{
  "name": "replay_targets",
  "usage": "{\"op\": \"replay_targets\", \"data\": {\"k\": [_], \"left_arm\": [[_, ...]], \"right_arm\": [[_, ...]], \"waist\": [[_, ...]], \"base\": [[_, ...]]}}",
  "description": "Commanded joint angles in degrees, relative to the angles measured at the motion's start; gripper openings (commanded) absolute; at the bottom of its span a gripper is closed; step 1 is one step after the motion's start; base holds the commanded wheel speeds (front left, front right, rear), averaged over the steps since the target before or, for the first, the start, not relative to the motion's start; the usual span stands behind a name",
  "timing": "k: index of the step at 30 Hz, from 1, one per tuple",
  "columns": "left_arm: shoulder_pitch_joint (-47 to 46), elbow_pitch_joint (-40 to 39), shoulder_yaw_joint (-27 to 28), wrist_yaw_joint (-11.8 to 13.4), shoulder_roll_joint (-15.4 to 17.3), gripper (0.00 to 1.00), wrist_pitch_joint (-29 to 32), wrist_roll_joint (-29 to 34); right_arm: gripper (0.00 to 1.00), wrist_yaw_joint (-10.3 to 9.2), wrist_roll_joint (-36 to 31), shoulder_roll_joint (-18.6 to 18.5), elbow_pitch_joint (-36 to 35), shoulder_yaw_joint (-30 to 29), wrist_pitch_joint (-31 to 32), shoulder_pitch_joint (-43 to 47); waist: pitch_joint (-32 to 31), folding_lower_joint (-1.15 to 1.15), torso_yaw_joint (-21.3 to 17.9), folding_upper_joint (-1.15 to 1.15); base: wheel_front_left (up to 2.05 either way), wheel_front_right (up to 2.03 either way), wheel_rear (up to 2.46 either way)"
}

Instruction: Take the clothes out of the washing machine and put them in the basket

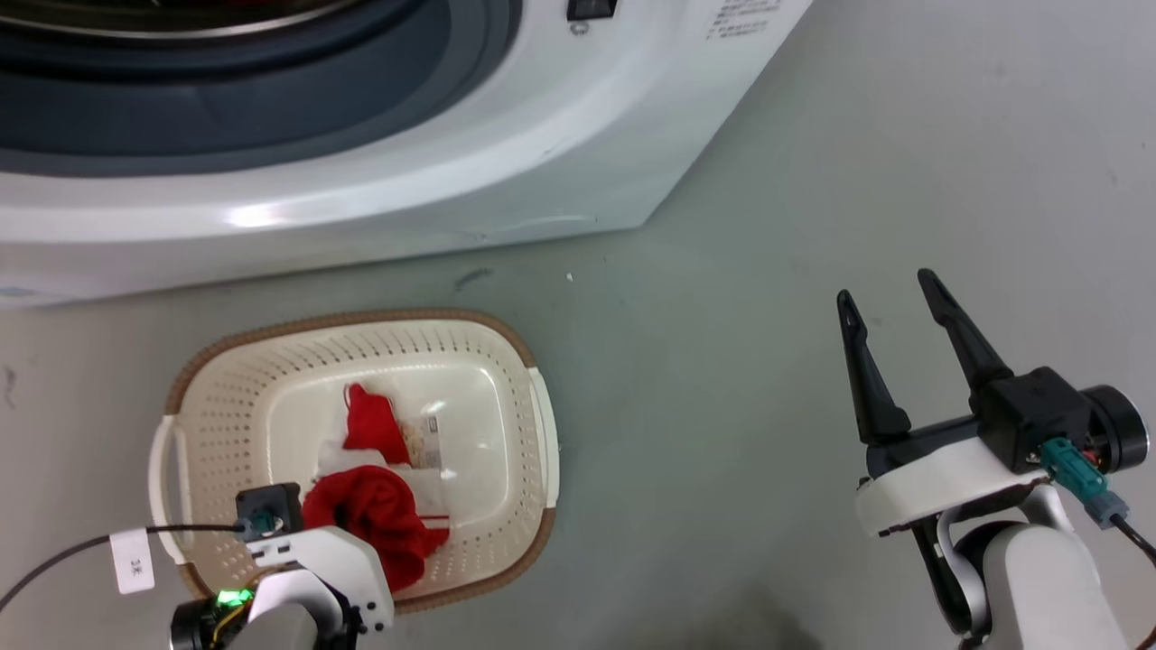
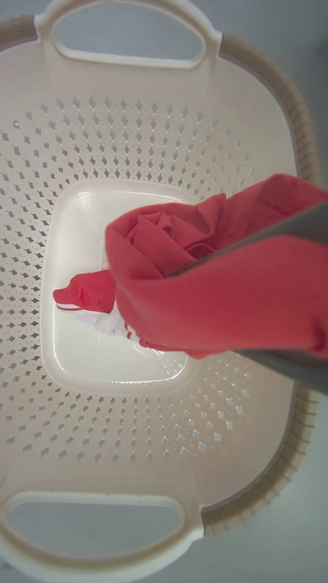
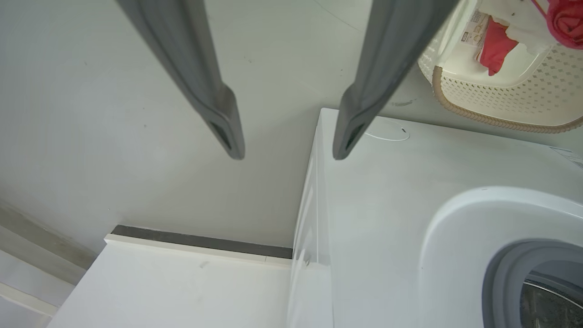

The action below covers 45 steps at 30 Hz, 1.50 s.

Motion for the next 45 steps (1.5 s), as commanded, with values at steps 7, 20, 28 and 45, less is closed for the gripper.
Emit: {"op": "replay_targets", "data": {"k": [7, 20, 28, 45], "left_arm": [[-4.5, 4.8, 0.4, -0.8, 0.6, 0.0, -0.4, -0.2], [0.2, 7.0, 1.0, -1.4, -0.8, 1.0, 0.0, -2.4], [5.3, 1.4, 2.7, -1.6, -1.3, 1.0, -0.4, -1.9], [8.0, -26.4, 10.4, 0.8, -0.9, 1.0, -0.4, 11.2]], "right_arm": [[1.0, -0.06, 0.4, 0.1, 0.2, 0.6, -1.7, -2.6], [1.0, -0.06, 0.0, 0.1, 4.3, 1.2, -4.1, -1.8], [1.0, -0.06, -0.2, 0.1, 5.9, 1.0, -3.0, 2.0], [1.0, -0.06, -1.1, 0.1, 2.5, 0.6, 0.8, 7.8]], "waist": [[7.4, -0.01, -2.1, 0.0], [-3.5, -0.01, -1.1, 0.0], [-15.3, -0.01, 0.7, 0.0], [-25.1, -0.01, 1.7, 0.0]], "base": [[0.0, 0.0, 0.0], [0.0, 0.0, 0.0], [0.0, 0.0, 0.0], [0.0, 0.0, 0.0]]}}
